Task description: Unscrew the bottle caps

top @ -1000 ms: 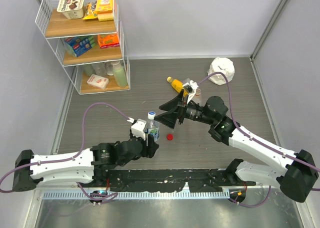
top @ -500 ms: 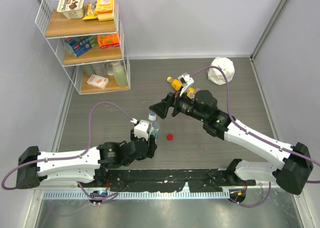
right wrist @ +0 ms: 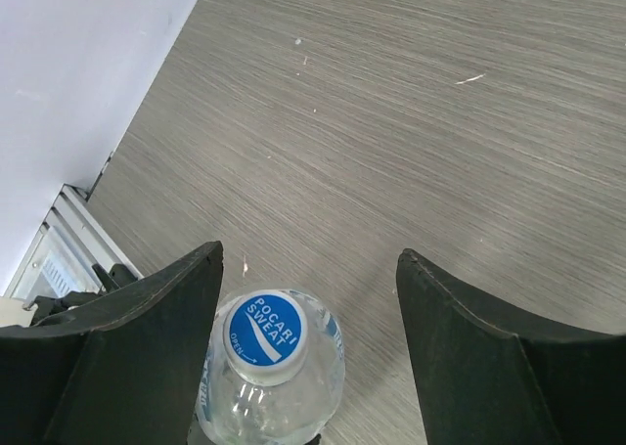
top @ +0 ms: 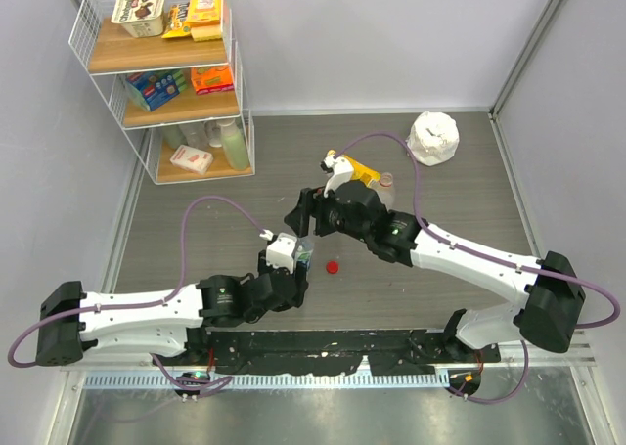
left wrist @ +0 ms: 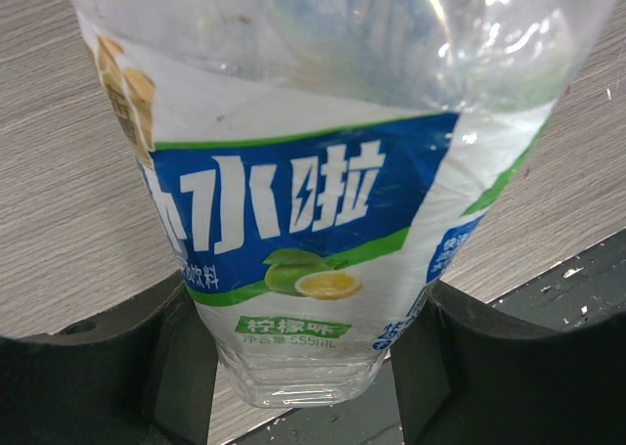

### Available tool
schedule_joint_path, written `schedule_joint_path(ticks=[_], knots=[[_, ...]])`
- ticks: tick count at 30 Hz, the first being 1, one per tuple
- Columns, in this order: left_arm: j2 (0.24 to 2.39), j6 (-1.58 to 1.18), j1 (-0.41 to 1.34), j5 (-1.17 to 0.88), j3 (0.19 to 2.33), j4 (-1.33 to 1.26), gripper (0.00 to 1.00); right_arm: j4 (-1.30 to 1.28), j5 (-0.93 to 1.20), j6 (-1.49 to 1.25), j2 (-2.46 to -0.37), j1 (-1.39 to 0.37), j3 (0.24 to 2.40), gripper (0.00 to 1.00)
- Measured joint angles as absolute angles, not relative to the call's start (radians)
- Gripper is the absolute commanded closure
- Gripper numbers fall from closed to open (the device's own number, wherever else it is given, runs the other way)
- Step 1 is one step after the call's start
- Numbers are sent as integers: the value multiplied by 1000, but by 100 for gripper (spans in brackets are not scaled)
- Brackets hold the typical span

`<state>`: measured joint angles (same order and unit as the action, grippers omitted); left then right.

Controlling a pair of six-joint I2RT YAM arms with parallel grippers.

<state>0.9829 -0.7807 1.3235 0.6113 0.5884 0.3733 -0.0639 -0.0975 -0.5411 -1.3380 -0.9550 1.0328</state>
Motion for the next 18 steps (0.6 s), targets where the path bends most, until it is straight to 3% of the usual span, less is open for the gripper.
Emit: schedule_joint_path(ticks=[3, 10, 15, 18], knots=[[982, -781, 1324, 617, 589, 378, 100, -76, -113, -546, -1338, -968, 1034, 30], [975, -780, 1324, 620, 589, 397, 100, -84, -110, -554, -1338, -978, 1034, 53], [969, -778, 1324, 619, 589, 411, 100, -78, -99, -556, -1333, -986, 1034, 90], [957, -776, 1324, 620, 589, 413, 100, -77, -98, -555, -1326, -986, 1034, 98]])
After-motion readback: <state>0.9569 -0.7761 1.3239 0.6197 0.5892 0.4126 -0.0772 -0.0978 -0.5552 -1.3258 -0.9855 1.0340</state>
